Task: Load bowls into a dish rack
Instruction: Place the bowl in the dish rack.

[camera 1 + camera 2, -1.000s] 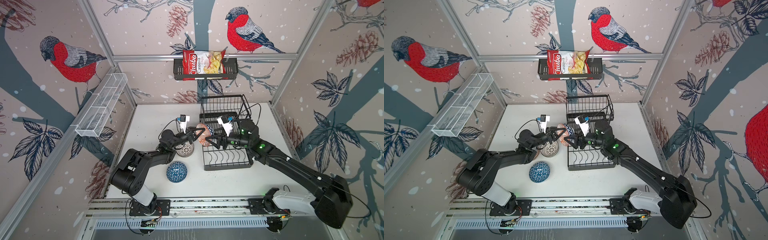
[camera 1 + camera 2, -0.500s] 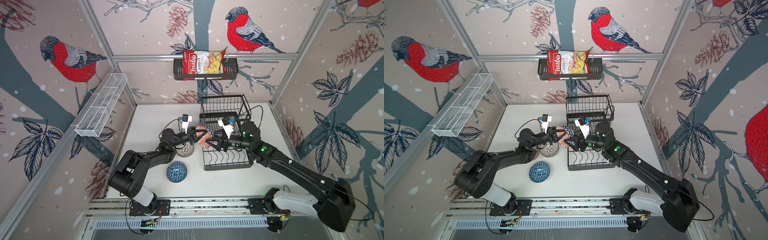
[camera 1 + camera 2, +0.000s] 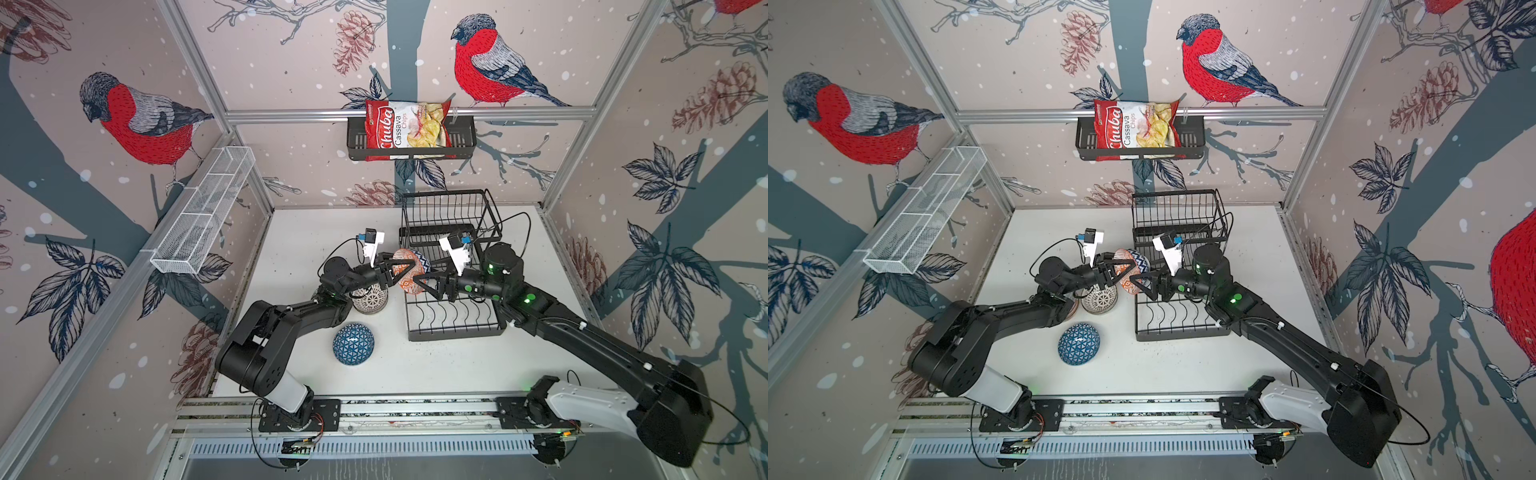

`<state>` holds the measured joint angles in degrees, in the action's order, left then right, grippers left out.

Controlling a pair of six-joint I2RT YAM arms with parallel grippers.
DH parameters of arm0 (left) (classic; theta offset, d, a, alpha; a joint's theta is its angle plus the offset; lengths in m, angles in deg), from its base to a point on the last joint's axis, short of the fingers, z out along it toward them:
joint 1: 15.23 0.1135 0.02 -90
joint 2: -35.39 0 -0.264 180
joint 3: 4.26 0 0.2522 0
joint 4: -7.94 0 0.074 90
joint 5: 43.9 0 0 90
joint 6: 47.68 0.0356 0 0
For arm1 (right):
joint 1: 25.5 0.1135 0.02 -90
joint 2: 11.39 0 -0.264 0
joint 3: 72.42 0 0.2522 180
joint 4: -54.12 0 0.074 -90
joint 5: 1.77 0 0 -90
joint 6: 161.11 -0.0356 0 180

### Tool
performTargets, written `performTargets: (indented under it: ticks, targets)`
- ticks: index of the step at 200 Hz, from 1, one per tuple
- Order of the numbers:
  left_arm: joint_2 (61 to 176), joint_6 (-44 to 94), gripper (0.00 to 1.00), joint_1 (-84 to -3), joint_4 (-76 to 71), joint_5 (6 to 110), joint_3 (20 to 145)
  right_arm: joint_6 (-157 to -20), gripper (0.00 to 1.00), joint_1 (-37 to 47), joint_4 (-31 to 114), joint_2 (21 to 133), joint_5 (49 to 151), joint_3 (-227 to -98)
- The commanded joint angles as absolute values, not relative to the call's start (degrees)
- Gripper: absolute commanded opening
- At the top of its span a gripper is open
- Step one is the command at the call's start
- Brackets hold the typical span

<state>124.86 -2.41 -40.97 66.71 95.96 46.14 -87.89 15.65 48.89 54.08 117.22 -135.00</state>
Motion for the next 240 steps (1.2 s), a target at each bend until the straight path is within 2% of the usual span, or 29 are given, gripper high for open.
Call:
performTargets:
  ticks: [1,57,163,240]
  targets:
    - [124.7,-1.4,0.48,-41.0,66.2,96.6,46.2,-89.6,0.46,15.2,53.6,53.8,114.6,-134.5]
    - [123.8,0.4,0.6,-40.9,63.9,96.4,46.2,-89.0,0.46,13.8,52.6,53.9,113.1,-133.5]
    - [116.1,11.4,0.63,-40.6,47.2,91.6,45.4,-86.7,0.46,12.1,49.5,53.1,108.5,-130.1]
    - [111.6,13.8,0.63,-40.2,43.0,88.5,43.4,-86.2,0.45,10.2,48.6,51.4,102.6,-125.9]
